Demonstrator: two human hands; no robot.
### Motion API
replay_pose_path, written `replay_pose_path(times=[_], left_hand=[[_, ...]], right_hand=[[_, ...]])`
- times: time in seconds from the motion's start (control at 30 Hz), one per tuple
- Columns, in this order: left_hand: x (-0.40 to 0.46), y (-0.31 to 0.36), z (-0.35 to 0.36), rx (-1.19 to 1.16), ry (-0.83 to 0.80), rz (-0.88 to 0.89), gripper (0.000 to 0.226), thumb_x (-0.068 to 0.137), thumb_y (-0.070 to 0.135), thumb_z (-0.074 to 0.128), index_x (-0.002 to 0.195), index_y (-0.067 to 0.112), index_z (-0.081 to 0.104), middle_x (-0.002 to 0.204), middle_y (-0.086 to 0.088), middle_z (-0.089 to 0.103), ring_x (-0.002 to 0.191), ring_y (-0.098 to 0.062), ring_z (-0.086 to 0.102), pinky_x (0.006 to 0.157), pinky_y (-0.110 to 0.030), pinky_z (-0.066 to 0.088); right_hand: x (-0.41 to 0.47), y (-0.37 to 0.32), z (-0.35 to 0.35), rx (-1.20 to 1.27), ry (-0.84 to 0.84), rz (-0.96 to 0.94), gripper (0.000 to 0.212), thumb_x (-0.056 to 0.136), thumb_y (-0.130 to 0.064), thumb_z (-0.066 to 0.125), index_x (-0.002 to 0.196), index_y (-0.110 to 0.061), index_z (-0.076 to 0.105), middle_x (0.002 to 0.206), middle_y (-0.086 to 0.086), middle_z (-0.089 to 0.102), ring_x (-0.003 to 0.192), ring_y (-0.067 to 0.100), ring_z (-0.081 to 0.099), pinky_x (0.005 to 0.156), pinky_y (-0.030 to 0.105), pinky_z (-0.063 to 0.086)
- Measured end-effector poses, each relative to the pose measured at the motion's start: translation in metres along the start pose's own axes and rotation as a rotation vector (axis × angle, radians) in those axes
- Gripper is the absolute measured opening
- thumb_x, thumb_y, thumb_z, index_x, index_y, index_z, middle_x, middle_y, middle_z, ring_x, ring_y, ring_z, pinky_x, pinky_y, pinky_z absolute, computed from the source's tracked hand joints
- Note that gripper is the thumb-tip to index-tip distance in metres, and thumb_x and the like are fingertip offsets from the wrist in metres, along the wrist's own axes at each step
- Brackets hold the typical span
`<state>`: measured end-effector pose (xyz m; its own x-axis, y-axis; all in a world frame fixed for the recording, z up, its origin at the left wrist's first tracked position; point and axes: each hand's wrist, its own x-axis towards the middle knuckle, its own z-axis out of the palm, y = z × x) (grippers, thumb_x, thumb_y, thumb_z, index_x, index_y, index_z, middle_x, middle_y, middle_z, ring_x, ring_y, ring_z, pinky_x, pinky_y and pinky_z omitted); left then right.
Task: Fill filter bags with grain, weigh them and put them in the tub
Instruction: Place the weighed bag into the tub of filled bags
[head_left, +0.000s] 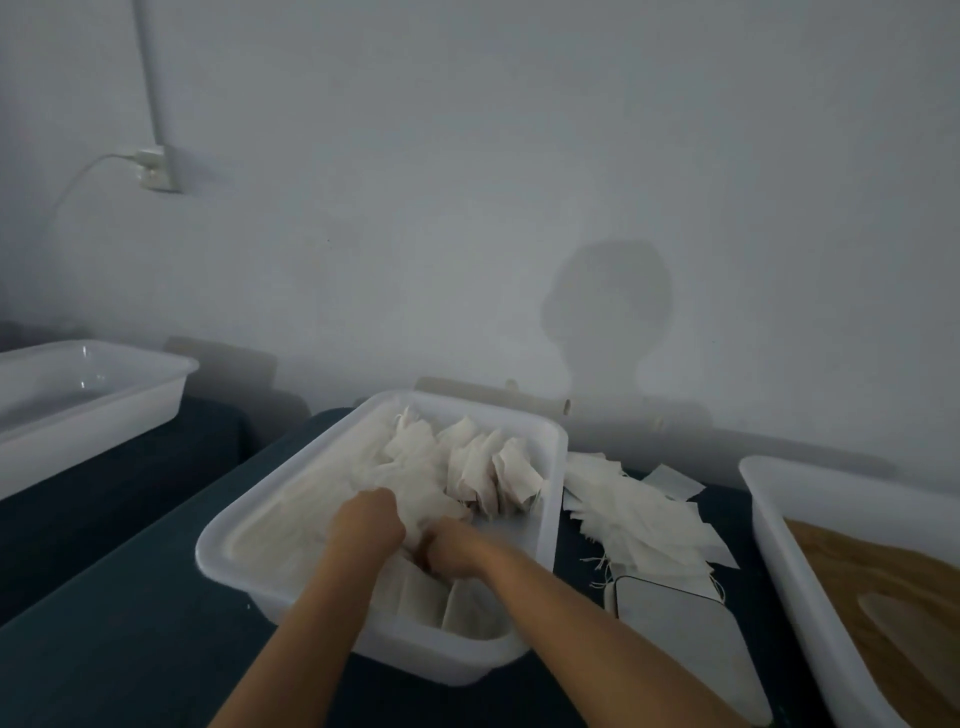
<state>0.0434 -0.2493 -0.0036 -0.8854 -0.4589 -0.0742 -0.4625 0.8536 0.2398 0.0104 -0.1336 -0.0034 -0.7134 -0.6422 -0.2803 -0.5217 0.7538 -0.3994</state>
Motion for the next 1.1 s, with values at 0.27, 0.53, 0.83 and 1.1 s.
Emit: replay_pose_path(times=[0.27, 0.53, 0.83, 1.1], left_hand=[[-0.015, 0.022, -0.017, -0.018, 0.415, 0.063, 0.043, 0.087, 0.009, 0.048, 0.128, 0.008, 0.033, 0.119, -0.007, 0.053, 0.108, -0.024, 0.053, 0.083, -0.032, 0.047], [-0.021, 0.070, -0.031, -0.126, 0.415, 0.227, 0.017, 0.088, 0.012, 0.049, 0.104, 0.016, 0.050, 0.107, -0.002, 0.060, 0.098, -0.024, 0.057, 0.078, -0.030, 0.042], [-0.014, 0.083, 0.000, -0.101, 0.310, 0.253, 0.005, 0.091, 0.016, 0.043, 0.094, 0.020, 0.043, 0.103, -0.001, 0.061, 0.097, -0.023, 0.059, 0.079, -0.030, 0.043], [-0.010, 0.080, 0.007, -0.103, 0.280, 0.241, 0.001, 0.092, 0.019, 0.042, 0.091, 0.019, 0.042, 0.098, 0.000, 0.061, 0.092, -0.022, 0.059, 0.075, -0.028, 0.042]], right_hand=[[-0.033, 0.024, -0.033, -0.005, 0.108, -0.190, 0.033, 0.096, -0.013, 0.044, 0.128, -0.008, 0.054, 0.132, 0.012, 0.052, 0.120, 0.027, 0.048, 0.100, 0.036, 0.037], [-0.061, 0.132, -0.096, 0.246, 0.673, 0.071, 0.024, 0.093, -0.002, 0.043, 0.096, -0.010, 0.066, 0.103, 0.005, 0.067, 0.100, 0.022, 0.061, 0.088, 0.033, 0.048], [-0.063, 0.225, -0.061, 0.212, 0.495, 0.533, 0.024, 0.090, -0.033, 0.058, 0.080, -0.017, 0.044, 0.080, -0.001, 0.041, 0.081, 0.018, 0.046, 0.073, 0.026, 0.033], [-0.058, 0.223, -0.062, 0.015, 0.521, 0.596, 0.031, 0.093, -0.012, 0.042, 0.122, -0.007, 0.052, 0.125, 0.009, 0.056, 0.112, 0.025, 0.055, 0.086, 0.029, 0.045]])
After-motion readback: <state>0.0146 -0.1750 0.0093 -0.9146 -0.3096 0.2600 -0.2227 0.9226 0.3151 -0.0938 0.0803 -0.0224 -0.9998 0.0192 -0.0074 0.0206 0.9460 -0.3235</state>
